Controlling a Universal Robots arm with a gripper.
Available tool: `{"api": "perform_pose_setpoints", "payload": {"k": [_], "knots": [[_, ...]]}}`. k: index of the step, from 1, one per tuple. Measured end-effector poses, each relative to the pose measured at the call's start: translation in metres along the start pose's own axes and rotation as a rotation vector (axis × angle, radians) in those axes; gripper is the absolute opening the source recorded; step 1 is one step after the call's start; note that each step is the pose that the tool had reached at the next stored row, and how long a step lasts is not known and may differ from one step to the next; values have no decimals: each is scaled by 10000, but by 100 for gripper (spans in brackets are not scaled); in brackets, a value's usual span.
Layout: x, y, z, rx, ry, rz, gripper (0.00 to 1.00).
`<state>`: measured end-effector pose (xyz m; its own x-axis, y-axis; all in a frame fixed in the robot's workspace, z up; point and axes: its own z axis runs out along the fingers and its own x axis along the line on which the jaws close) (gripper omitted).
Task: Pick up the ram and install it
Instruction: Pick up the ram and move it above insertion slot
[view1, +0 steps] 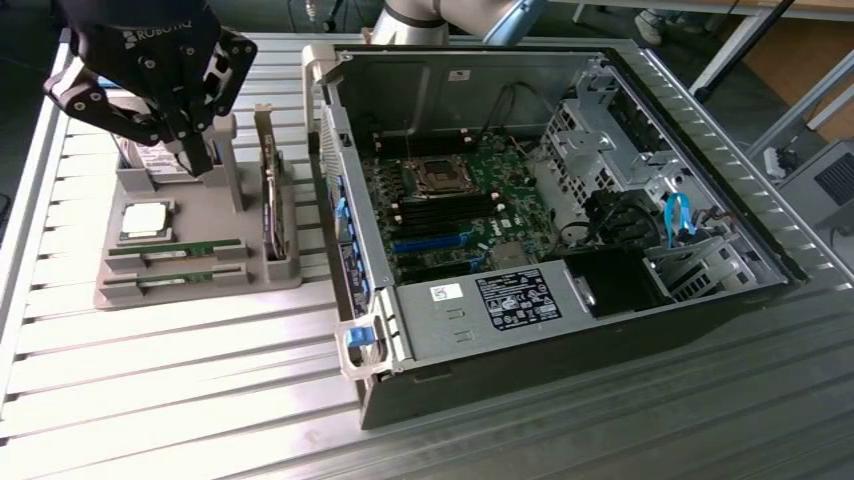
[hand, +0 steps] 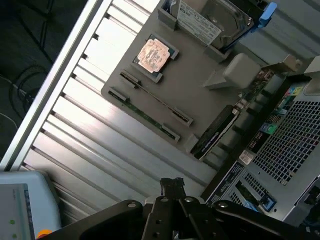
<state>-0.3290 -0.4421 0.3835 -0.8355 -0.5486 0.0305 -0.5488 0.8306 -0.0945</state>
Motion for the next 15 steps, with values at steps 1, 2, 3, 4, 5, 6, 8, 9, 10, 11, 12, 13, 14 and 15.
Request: {"api": "perform_pose_setpoints", "payload": {"k": [1,2,3,4,5,6,8,9,10,11,12,13,14,15], "knots": [[0,0,0,36,11,-110,9],[0,0,0,64,20,-185,9],[0,0,0,87,29,-247,9],[0,0,0,100,33,-284,9],[0,0,0,115,38,-324,9],[0,0,0,130,44,-367,9],[0,0,0,279,97,-755,9],[0,0,0,355,127,-941,9],[0,0,0,416,151,-1092,9],[0,0,0,481,175,-1253,9],[0,0,0,539,197,-1394,9],[0,0,0,611,224,-1570,9],[0,0,0,659,244,-1687,9],[0,0,0,714,266,-1816,9]]}}
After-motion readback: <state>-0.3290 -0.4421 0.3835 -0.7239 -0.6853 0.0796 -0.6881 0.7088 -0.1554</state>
